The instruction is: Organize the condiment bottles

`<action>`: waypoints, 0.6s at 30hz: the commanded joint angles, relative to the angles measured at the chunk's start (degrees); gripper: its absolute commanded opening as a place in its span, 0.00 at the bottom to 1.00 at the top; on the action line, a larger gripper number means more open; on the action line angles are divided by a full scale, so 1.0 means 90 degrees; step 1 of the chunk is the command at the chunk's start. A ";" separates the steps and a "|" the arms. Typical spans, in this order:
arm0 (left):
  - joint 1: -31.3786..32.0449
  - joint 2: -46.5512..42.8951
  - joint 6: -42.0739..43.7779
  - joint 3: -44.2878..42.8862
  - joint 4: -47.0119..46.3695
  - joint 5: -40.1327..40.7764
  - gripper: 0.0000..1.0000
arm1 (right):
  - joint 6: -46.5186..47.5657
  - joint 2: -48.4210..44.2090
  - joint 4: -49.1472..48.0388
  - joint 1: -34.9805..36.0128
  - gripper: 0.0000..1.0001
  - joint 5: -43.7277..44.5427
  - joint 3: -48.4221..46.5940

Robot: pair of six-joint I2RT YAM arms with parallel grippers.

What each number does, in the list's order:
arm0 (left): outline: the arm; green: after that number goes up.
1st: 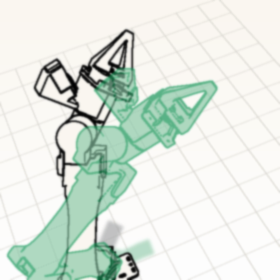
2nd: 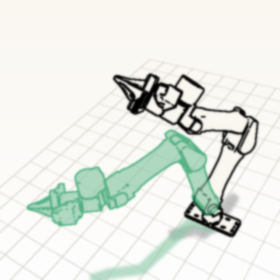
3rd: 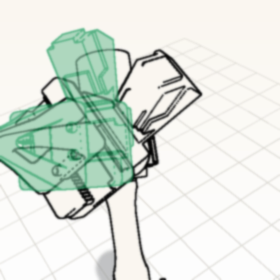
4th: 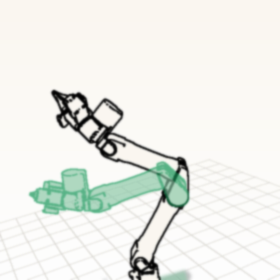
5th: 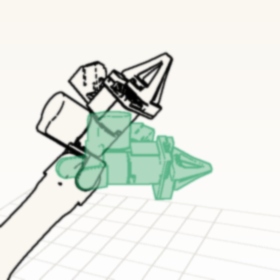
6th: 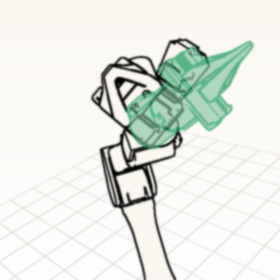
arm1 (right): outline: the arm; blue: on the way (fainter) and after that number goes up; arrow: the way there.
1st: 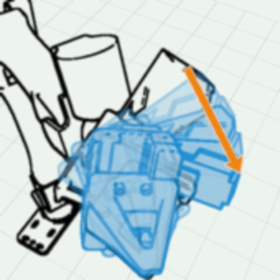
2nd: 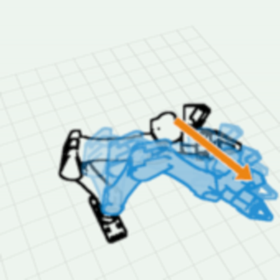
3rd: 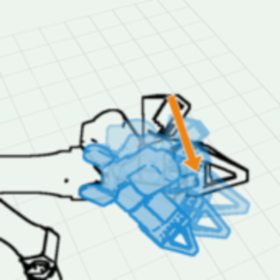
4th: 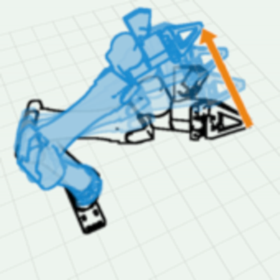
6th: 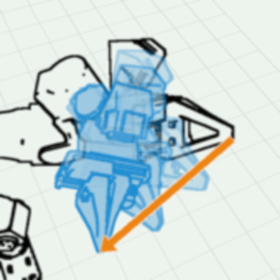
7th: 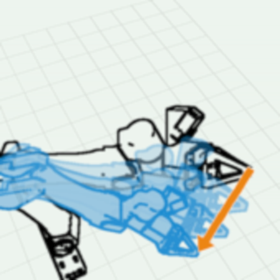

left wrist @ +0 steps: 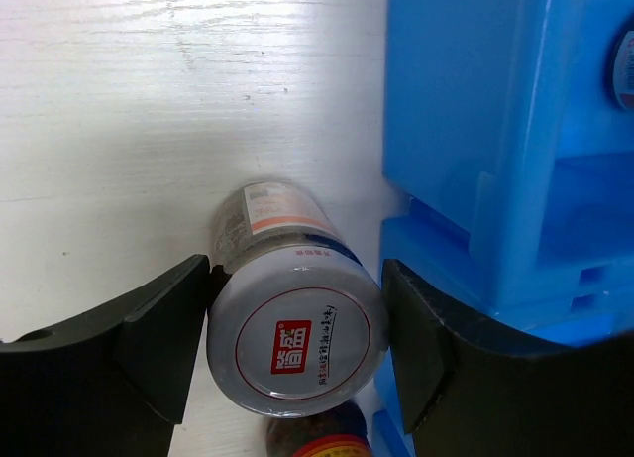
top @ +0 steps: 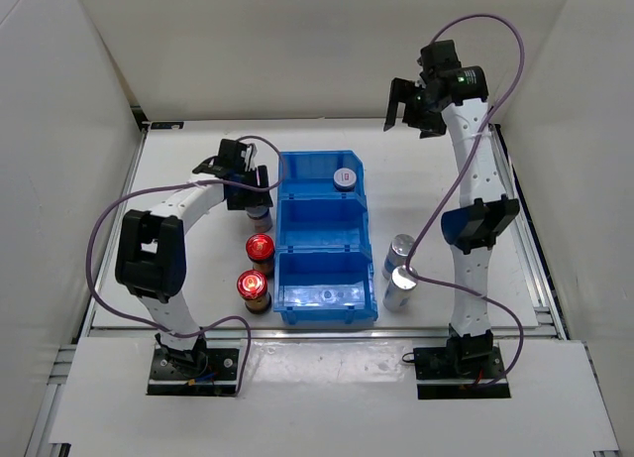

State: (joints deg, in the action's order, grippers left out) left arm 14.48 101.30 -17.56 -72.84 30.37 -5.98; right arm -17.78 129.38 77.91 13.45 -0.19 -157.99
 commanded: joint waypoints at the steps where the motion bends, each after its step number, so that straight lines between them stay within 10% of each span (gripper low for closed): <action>1: 0.0032 -0.0336 0.0018 0.0076 0.0160 0.0331 0.50 | 0.0042 -0.0304 0.1265 -0.0089 1.00 -0.0165 0.0006; 6: 0.0032 -0.0649 0.0018 -0.0528 0.0453 0.1218 0.11 | 0.0042 -0.0304 0.1265 -0.0215 1.00 -0.0223 0.0006; 18: 0.0851 -0.0279 0.0145 -0.3166 0.0678 0.1290 0.11 | 0.0042 -0.0576 0.1265 -0.0401 1.00 -0.0341 0.0357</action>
State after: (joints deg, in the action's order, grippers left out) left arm 17.58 100.77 -17.37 -97.60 38.63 7.84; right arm -17.78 128.70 77.87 10.11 -2.17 -154.93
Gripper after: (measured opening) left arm 0.762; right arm 0.998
